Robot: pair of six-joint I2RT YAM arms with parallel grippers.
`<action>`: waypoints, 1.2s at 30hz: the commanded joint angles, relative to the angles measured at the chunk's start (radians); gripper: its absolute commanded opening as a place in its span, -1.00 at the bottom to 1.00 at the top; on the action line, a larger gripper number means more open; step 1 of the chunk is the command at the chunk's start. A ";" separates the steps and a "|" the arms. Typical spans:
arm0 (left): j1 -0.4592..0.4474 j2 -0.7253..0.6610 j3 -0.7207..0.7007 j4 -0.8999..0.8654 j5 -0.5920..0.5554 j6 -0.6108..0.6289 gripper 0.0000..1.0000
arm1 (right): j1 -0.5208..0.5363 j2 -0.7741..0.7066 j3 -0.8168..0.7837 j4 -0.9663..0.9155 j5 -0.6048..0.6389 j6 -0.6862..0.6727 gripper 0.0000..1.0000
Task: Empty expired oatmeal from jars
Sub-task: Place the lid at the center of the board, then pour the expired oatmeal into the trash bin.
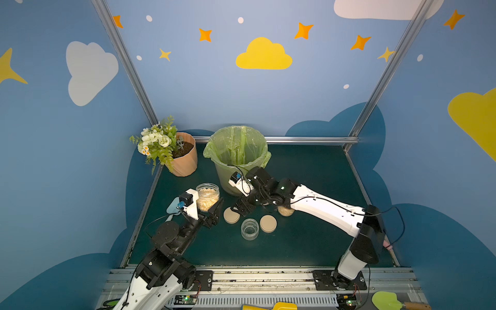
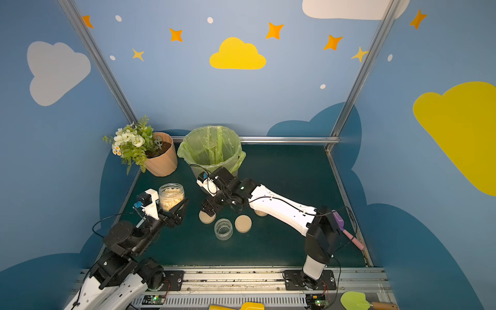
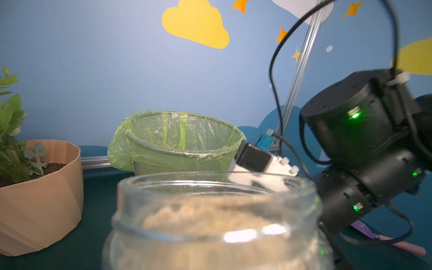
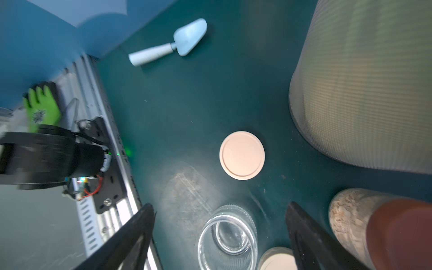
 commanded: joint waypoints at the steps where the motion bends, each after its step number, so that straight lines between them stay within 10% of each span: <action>1: 0.000 0.044 0.053 0.112 0.037 0.031 -0.93 | -0.015 -0.082 -0.037 -0.020 -0.011 0.049 0.75; 17: 0.000 0.393 0.205 0.311 0.196 0.082 -0.93 | -0.295 -0.402 -0.159 0.127 -0.291 0.231 0.79; 36: -0.001 0.834 0.525 0.464 0.376 0.144 -0.93 | -0.449 -0.247 0.055 0.322 -0.562 0.391 0.86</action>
